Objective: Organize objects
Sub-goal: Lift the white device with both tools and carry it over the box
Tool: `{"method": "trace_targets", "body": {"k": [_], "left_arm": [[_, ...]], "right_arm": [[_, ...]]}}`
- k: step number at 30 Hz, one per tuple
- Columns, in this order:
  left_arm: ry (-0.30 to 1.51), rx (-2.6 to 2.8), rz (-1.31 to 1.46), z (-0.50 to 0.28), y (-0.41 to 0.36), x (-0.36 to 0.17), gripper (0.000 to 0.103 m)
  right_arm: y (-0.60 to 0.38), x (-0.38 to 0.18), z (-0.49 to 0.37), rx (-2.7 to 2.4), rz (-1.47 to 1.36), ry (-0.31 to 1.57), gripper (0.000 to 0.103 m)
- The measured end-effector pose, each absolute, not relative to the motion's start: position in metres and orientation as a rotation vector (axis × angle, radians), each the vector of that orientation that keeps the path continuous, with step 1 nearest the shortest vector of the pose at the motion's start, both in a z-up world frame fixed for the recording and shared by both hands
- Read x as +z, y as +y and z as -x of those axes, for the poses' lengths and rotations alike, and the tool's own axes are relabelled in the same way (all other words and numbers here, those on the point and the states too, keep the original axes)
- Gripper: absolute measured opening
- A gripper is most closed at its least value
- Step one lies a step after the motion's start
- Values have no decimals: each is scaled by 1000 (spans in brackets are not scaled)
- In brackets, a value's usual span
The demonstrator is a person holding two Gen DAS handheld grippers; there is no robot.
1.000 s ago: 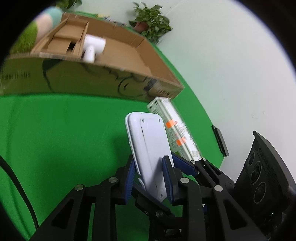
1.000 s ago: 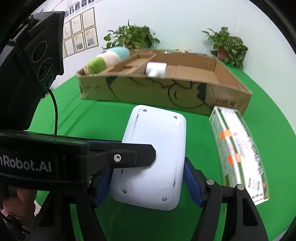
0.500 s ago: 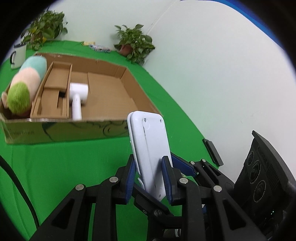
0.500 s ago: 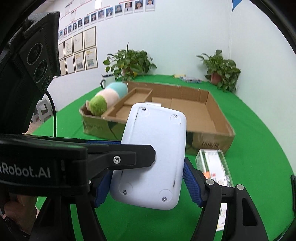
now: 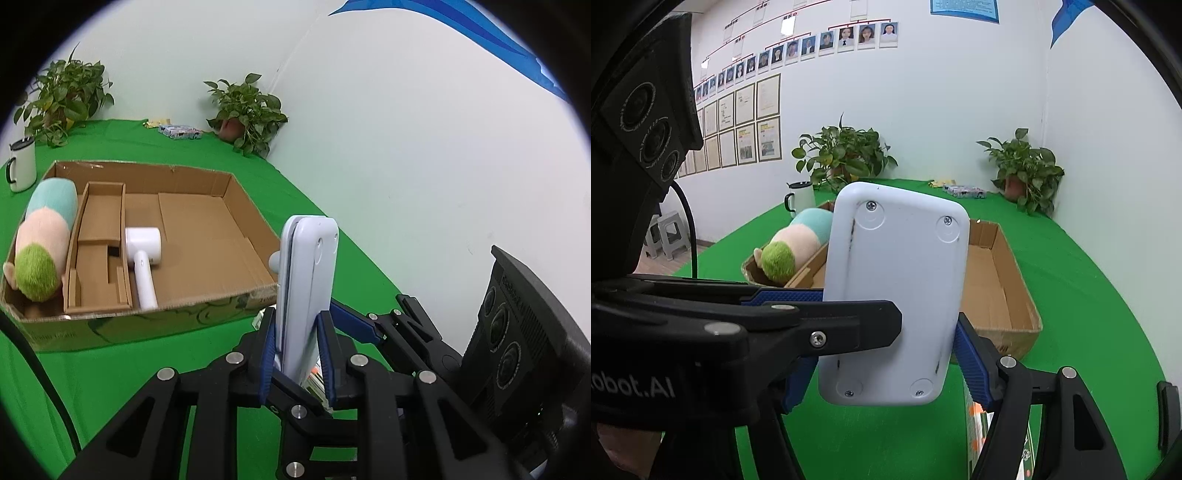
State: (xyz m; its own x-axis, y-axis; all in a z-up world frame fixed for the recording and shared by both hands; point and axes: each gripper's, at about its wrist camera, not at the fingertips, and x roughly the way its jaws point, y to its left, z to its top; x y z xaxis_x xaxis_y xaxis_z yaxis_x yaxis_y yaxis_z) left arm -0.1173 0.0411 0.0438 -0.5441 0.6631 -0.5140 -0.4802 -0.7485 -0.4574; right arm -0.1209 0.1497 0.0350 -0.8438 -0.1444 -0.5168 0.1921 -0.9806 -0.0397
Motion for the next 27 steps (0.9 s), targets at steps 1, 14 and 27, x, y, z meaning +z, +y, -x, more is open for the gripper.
{"method": "trace_targets", "body": {"k": [1, 14, 27], "left_arm": [[-344, 2276, 902, 119, 41, 46, 20], [-344, 2278, 913, 157, 41, 60, 19], [-331, 2256, 947, 216, 56, 68, 19]], "right_arm": [[150, 37, 123, -2856, -786, 131, 66], [154, 55, 166, -2843, -810, 98, 66], [172, 73, 235, -2839, -889, 70, 66]]}}
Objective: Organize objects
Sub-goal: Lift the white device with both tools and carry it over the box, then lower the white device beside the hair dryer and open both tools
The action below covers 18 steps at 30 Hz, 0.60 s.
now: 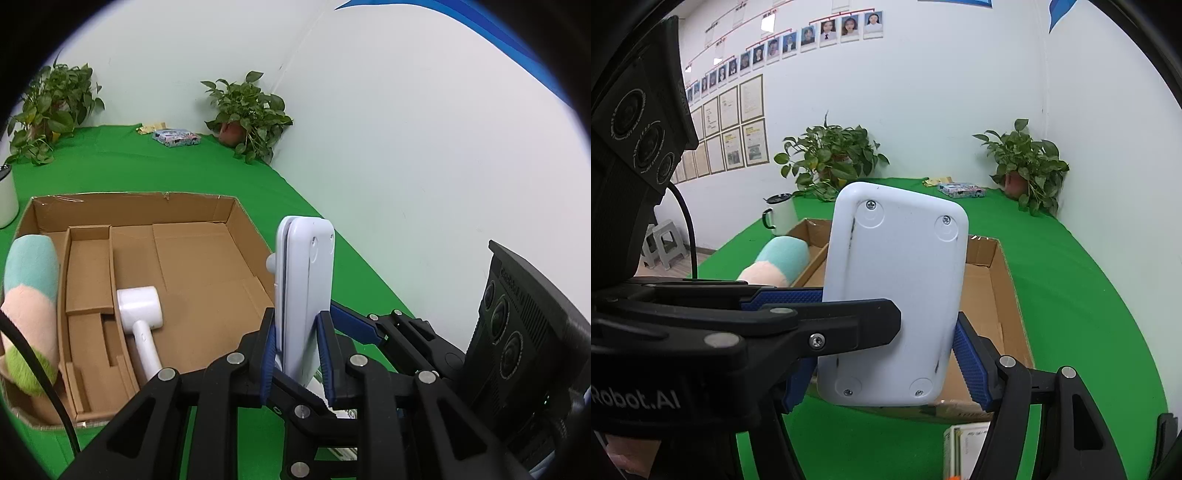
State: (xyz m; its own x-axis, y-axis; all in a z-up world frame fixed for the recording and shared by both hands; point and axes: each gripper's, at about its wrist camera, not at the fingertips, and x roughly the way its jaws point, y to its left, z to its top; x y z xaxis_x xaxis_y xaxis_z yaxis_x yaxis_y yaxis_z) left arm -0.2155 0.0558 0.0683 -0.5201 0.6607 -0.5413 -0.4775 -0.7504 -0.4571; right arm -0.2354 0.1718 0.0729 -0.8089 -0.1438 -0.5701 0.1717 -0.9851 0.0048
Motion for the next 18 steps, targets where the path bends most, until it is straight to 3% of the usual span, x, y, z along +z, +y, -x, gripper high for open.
{"method": "trace_targets", "body": {"k": [9, 18], "left_arm": [[-344, 2239, 1032, 256, 62, 60, 19], [-386, 2185, 1194, 284, 63, 21, 19]], "right_arm": [[182, 68, 295, -2779, -1019, 26, 66], [186, 26, 330, -2666, -1220, -47, 66]]}}
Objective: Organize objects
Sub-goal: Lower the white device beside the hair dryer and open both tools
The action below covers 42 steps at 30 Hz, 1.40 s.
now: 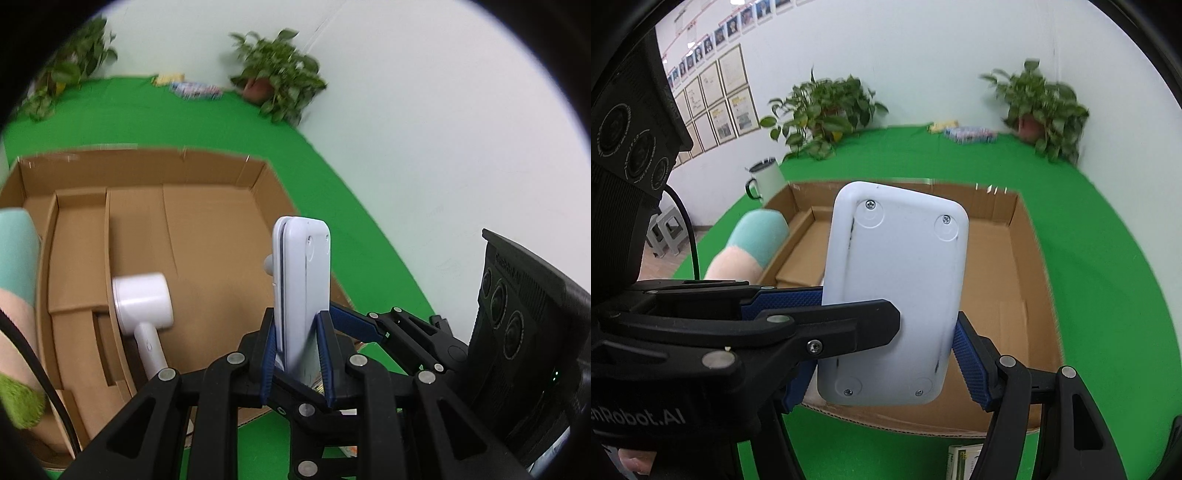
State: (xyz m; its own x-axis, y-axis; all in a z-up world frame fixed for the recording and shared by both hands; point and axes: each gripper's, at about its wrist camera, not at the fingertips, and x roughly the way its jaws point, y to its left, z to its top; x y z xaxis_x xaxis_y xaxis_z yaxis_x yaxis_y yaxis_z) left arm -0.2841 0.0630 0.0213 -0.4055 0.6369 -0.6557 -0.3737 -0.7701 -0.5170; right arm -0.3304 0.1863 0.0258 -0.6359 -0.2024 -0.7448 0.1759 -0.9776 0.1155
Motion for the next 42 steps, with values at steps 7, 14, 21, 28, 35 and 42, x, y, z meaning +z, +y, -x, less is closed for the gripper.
{"method": "trace_targets", "body": {"k": [7, 14, 21, 28, 35, 42], "left_arm": [[-419, 2148, 1362, 301, 65, -20, 19], [-467, 2119, 1464, 310, 62, -49, 19], [-510, 2099, 1549, 321, 57, -70, 19], [-503, 2109, 1581, 324, 54, -75, 20], [-491, 2159, 1599, 323, 50, -71, 21], [-470, 2216, 1496, 306, 33, -40, 21]], "right_arm": [[191, -28, 347, -2527, -1394, -147, 66], [191, -63, 357, -2429, -1509, -182, 66], [186, -87, 375, -2318, -1631, -216, 66], [183, -94, 381, -2262, -1678, -252, 66], [187, -89, 377, -2226, -1652, -297, 68], [196, -77, 372, -2238, -1598, -332, 68]]}}
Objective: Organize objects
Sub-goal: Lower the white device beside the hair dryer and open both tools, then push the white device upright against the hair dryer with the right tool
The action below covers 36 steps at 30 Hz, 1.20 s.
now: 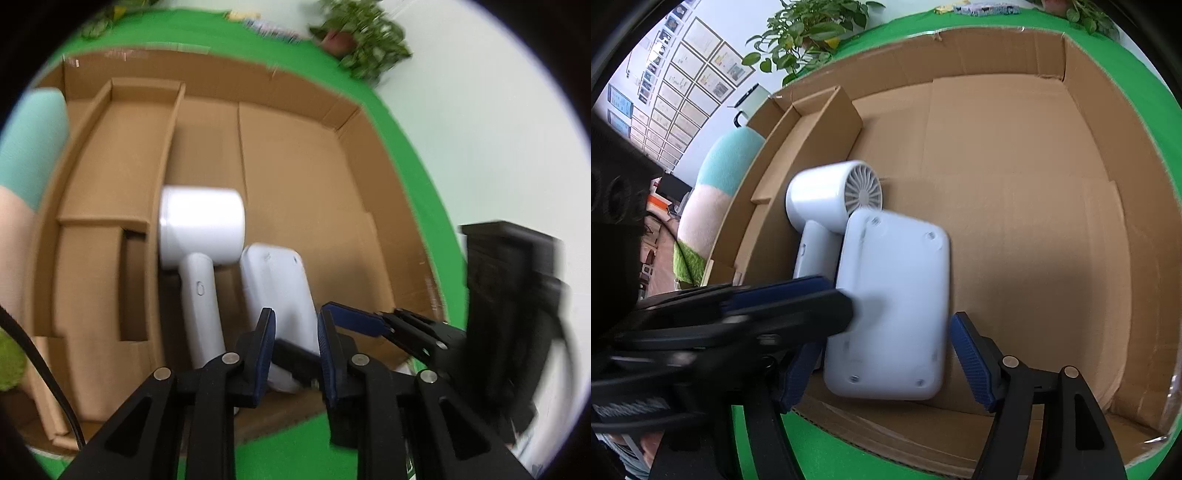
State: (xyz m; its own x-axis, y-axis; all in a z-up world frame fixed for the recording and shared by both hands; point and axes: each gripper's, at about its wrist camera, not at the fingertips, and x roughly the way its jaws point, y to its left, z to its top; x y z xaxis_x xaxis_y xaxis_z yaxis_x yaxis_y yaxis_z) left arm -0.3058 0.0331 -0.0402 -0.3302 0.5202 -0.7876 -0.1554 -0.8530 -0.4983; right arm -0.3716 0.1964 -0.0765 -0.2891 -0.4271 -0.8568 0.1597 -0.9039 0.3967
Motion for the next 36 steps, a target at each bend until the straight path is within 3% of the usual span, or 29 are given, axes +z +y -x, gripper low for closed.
{"method": "trace_targets", "body": {"k": [4, 7, 9, 15, 20, 27, 36], "left_arm": [[-399, 2357, 1420, 290, 10, -16, 21], [-342, 2435, 1454, 285, -7, -20, 21], [-354, 2428, 1503, 287, -12, -30, 21], [-387, 2382, 1592, 285, -15, -56, 22], [-430, 2383, 1607, 275, -22, -57, 22], [-445, 2373, 1621, 275, -27, -59, 24], [-392, 2403, 1596, 269, -25, -51, 24]], "right_arm": [[199, -77, 371, -2260, -1602, -288, 67], [195, -81, 370, -2245, -1624, -258, 56], [191, -82, 368, -2251, -1620, -230, 54], [187, -73, 363, -2291, -1615, -168, 54], [194, -70, 365, -2310, -1638, -221, 57], [191, -71, 366, -2341, -1640, -203, 64], [188, -71, 369, -2342, -1581, -107, 54]]}}
